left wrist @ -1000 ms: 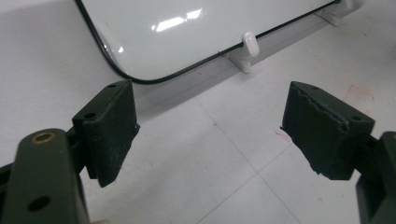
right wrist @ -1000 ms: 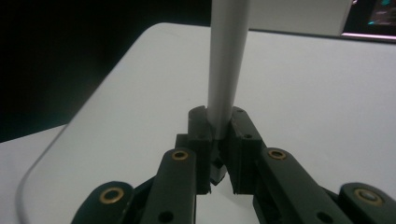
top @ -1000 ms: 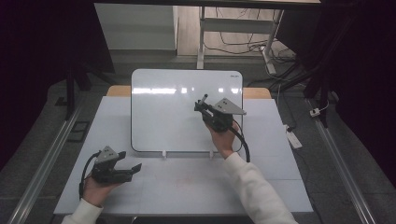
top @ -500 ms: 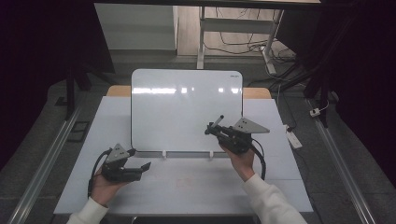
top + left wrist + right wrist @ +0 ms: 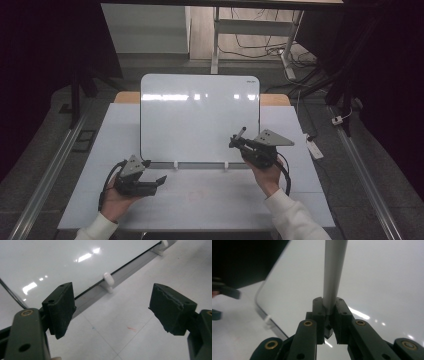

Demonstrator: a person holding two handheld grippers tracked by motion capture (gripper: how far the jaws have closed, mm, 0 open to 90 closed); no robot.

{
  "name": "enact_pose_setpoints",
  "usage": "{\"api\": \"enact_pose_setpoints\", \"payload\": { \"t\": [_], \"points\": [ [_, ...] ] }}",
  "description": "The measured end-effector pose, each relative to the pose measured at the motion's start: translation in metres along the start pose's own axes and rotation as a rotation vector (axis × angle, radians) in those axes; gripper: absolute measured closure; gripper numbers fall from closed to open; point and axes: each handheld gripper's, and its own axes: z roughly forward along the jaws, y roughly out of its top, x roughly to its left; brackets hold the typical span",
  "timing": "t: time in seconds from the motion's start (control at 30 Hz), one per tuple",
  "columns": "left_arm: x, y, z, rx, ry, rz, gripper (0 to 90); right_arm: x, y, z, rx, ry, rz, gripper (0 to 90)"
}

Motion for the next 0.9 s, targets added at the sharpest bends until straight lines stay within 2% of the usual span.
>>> {"api": "enact_pose_setpoints", "payload": {
  "t": [0.17,0.27,0.43,0.67,0.9],
  "points": [
    [0.005,-0.005,-0.002,0.006,0.008,-0.016,21.2,-0.024,0.005,-0.009,0.043,-0.096,0.050,80.5],
    [0.008,-0.007,-0.004,0.005,0.014,-0.029,21.2,-0.039,0.012,-0.013,0.070,-0.153,0.055,80.5],
    [0.014,-0.011,-0.007,0.006,0.024,-0.046,21.2,-0.064,0.022,-0.008,0.111,-0.215,0.072,80.5],
    [0.019,-0.015,-0.009,0.006,0.028,-0.063,21.1,-0.081,0.044,0.010,0.146,-0.237,0.070,80.5],
    [0.022,-0.018,-0.012,0.003,0.033,-0.069,21.1,-0.095,0.066,0.038,0.197,-0.264,0.091,80.4]
  ]
}}
